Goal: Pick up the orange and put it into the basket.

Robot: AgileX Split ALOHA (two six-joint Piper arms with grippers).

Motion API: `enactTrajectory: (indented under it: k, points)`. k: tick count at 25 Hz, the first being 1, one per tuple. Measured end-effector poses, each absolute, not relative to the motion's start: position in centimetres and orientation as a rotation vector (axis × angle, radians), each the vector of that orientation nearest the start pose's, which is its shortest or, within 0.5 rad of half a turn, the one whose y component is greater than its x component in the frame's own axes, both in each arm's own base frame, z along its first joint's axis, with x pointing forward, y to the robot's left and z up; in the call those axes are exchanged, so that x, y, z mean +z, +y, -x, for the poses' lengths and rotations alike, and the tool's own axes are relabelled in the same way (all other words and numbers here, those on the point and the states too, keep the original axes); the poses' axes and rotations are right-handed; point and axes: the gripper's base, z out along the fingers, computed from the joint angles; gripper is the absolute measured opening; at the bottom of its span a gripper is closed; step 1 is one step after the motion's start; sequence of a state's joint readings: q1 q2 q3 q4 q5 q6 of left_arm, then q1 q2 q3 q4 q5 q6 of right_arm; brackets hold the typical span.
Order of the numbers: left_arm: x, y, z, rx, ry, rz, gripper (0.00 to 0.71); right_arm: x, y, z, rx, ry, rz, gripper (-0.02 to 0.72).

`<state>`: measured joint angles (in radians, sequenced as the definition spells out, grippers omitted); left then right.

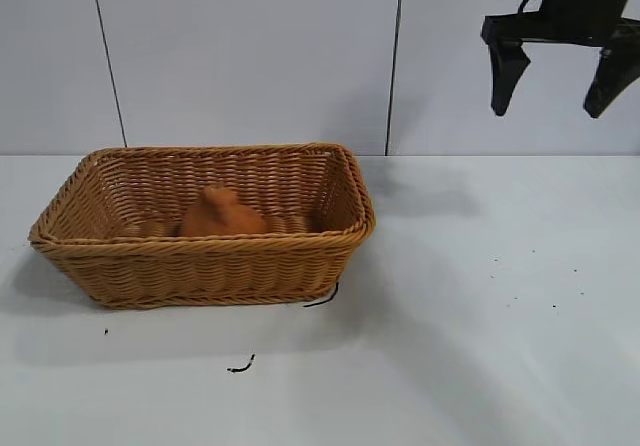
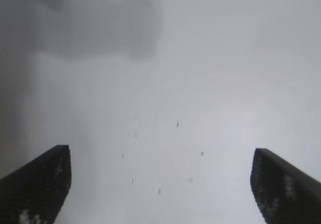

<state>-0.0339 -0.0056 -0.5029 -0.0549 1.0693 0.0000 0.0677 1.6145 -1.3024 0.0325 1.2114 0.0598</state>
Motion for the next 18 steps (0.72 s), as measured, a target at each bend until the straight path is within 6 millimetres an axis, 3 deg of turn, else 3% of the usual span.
enactTrajectory:
  k: [5, 9, 16, 18]
  points:
    - [27.7, -0.4, 0.7, -0.087, 2.044, -0.038, 0.639, 29.0, 1.8, -22.4, 0.061, 2.974, 0.038, 0.695]
    - [27.8, -0.4, 0.7, -0.087, 2.043, -0.038, 0.639, 28.4, 1.4, -16.6, 0.055, 2.895, 0.117, 0.695]
    - [27.8, -0.4, 0.7, -0.087, 2.043, -0.038, 0.639, 25.8, 0.9, -9.1, 0.055, 2.647, 0.152, 0.695]
    - [27.8, -0.4, 0.7, -0.087, 2.043, -0.038, 0.639, 26.1, 0.8, -7.7, 0.054, 2.549, 0.148, 0.695]
